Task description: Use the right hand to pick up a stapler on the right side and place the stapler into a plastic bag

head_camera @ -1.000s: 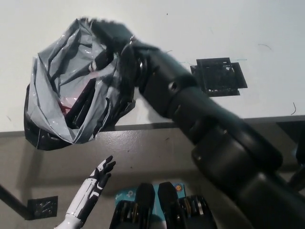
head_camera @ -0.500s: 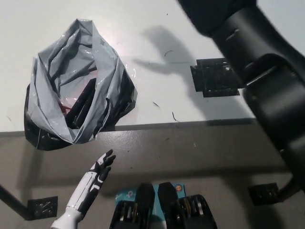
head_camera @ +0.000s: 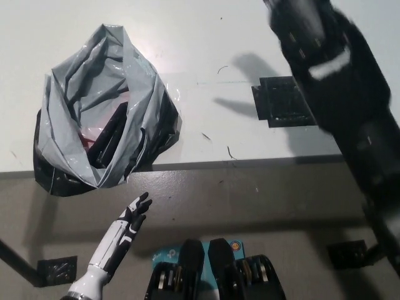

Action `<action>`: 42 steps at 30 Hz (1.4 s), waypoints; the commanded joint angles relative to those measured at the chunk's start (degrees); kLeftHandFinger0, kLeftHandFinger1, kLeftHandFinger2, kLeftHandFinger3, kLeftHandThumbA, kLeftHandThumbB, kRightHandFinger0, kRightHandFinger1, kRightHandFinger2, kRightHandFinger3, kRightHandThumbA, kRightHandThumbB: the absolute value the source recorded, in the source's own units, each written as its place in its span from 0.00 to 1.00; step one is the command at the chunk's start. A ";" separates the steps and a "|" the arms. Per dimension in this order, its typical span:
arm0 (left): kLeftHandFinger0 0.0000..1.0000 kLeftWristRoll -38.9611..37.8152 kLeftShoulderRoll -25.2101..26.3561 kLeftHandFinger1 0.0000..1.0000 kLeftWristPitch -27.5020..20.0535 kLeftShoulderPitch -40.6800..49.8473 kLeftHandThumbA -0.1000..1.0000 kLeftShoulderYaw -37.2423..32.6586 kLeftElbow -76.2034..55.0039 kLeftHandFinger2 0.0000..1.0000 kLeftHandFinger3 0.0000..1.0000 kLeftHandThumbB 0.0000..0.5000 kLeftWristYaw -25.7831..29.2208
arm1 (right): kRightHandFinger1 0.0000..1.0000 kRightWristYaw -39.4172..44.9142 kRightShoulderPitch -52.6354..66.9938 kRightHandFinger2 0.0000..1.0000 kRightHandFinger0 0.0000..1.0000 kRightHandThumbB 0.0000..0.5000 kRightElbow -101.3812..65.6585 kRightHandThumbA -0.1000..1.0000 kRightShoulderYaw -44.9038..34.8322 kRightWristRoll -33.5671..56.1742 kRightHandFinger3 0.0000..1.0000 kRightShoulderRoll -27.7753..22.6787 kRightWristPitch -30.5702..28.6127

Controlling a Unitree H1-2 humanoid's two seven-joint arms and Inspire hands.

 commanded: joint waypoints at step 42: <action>1.00 1.81 0.12 1.00 -4.68 -7.00 1.00 3.27 2.88 1.00 1.00 1.00 2.15 | 1.00 -3.45 72.18 1.00 1.00 0.63 -62.91 0.99 -10.66 10.33 1.00 -2.34 -16.04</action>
